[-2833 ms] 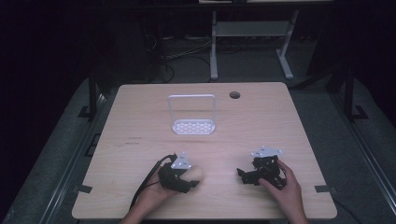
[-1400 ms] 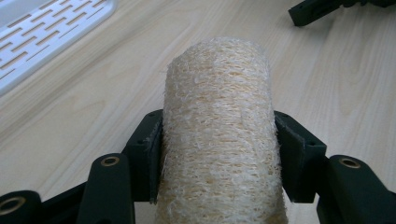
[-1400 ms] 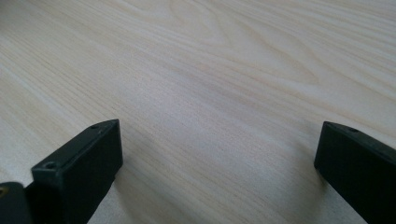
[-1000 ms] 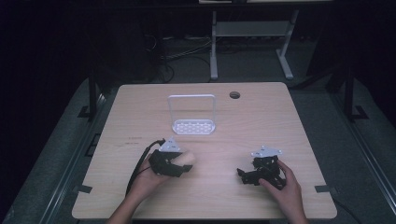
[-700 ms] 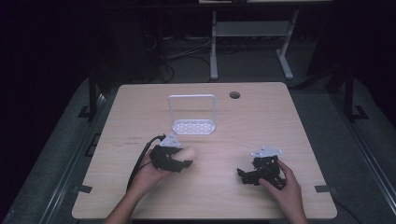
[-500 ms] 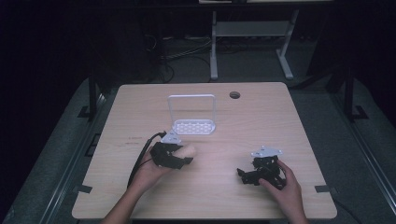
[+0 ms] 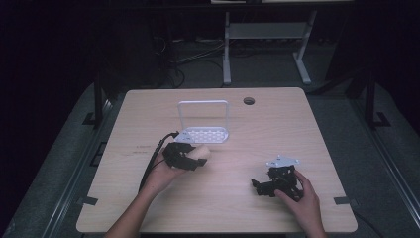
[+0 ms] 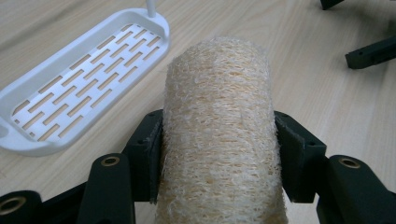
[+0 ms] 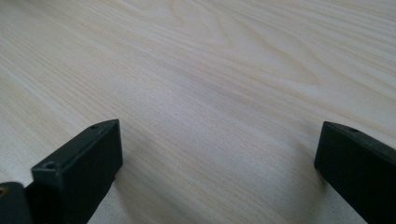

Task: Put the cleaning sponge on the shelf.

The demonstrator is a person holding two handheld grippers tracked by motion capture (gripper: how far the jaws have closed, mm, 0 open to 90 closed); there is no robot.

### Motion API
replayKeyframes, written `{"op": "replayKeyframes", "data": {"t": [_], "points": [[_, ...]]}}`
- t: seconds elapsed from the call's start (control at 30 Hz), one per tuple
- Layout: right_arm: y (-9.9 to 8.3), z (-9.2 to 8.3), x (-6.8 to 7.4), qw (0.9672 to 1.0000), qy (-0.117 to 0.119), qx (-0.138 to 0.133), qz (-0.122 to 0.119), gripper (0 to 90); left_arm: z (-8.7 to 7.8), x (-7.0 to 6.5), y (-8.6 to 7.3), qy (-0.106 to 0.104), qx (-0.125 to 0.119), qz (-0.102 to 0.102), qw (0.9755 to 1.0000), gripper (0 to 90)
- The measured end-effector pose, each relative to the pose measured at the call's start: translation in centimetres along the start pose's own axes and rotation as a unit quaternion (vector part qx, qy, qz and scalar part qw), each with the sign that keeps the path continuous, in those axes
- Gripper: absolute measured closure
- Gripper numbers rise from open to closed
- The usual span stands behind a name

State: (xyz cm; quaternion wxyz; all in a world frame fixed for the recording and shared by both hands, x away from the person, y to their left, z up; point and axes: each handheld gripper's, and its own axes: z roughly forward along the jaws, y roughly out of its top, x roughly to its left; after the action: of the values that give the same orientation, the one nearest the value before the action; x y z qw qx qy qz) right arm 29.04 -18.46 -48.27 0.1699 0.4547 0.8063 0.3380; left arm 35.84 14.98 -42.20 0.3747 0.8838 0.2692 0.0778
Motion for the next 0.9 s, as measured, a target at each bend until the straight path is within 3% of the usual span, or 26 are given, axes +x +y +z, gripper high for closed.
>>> {"op": "replayKeyframes", "data": {"t": [0.23, 0.9], "points": [[0.0, 0.0, 0.0, 1.0, -0.001, 0.0, 0.0, 0.6, 0.8, 1.1, 0.8, 0.002, 0.002, -0.008, 1.0, 41.6], [0.0, 0.0, 0.0, 1.0, -0.001, -0.001, -0.002, 0.6, 2.9, 3.5, 3.7, 0.019, 0.005, -0.003, 0.9998, 41.7]]}}
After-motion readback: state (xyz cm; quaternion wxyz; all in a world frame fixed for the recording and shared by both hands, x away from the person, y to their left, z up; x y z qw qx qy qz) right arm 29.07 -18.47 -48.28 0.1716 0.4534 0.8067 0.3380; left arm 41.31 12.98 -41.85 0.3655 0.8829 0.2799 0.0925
